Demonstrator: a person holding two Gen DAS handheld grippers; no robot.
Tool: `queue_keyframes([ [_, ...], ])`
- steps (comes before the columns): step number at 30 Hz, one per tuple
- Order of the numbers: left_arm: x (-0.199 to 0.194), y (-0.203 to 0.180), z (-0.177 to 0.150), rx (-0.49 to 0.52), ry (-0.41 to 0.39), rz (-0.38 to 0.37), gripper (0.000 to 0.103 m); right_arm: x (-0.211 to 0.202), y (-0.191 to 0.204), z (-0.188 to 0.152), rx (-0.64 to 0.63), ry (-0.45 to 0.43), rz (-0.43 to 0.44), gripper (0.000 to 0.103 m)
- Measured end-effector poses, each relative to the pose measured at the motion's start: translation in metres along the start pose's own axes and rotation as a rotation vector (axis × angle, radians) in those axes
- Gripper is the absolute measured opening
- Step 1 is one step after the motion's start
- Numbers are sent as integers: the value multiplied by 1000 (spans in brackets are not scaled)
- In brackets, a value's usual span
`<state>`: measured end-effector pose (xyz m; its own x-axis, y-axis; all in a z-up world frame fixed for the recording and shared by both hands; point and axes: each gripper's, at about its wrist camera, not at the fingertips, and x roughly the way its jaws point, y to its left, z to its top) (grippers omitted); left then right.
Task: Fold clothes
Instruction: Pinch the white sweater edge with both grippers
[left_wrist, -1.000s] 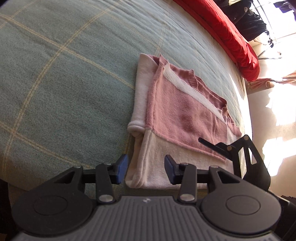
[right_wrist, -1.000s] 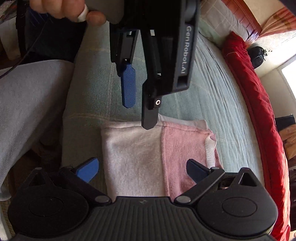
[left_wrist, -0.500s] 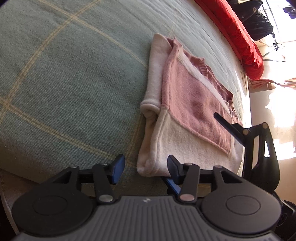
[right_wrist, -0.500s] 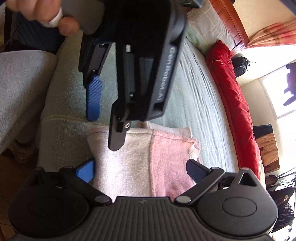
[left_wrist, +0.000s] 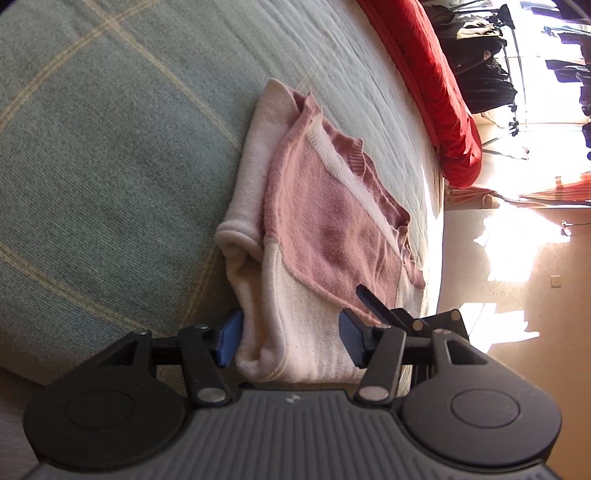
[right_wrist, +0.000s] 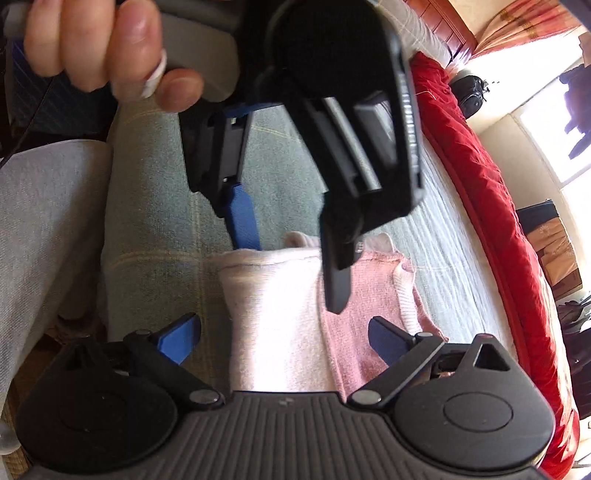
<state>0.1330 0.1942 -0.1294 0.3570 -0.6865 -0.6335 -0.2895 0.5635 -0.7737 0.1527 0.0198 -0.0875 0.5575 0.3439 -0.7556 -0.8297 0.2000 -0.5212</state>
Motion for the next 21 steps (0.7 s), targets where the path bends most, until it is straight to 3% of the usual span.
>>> queue_keyframes([
  [2, -1, -2, 0, 3, 1, -4, 56, 7, 9, 3, -27, 16, -19, 68],
  [3, -2, -3, 0, 6, 0, -4, 56, 10, 11, 3, -30, 30, -25, 63],
  [6, -6, -7, 0, 33, 3, 10, 56, 18, 16, 3, -29, 63, -50, 32],
  [7, -9, -9, 0, 48, 0, 27, 56, 18, 13, 3, -9, 68, -50, 16],
  [8, -13, -10, 1, 68, -6, 46, 56, 17, 10, 2, 11, 72, -49, 12],
  [11, -27, -7, 7, 106, -46, 103, 56, 9, -3, 0, 84, 58, -34, 10],
  [14, -28, -1, 26, 93, -84, 106, 56, 2, -12, -1, 126, 49, -25, 10],
  [17, -13, 0, 48, 77, -100, 100, 56, -1, -19, -1, 150, 45, -20, 10],
  [21, 19, -1, 75, 72, -61, 117, 56, -3, -23, -2, 173, 42, -16, 10],
])
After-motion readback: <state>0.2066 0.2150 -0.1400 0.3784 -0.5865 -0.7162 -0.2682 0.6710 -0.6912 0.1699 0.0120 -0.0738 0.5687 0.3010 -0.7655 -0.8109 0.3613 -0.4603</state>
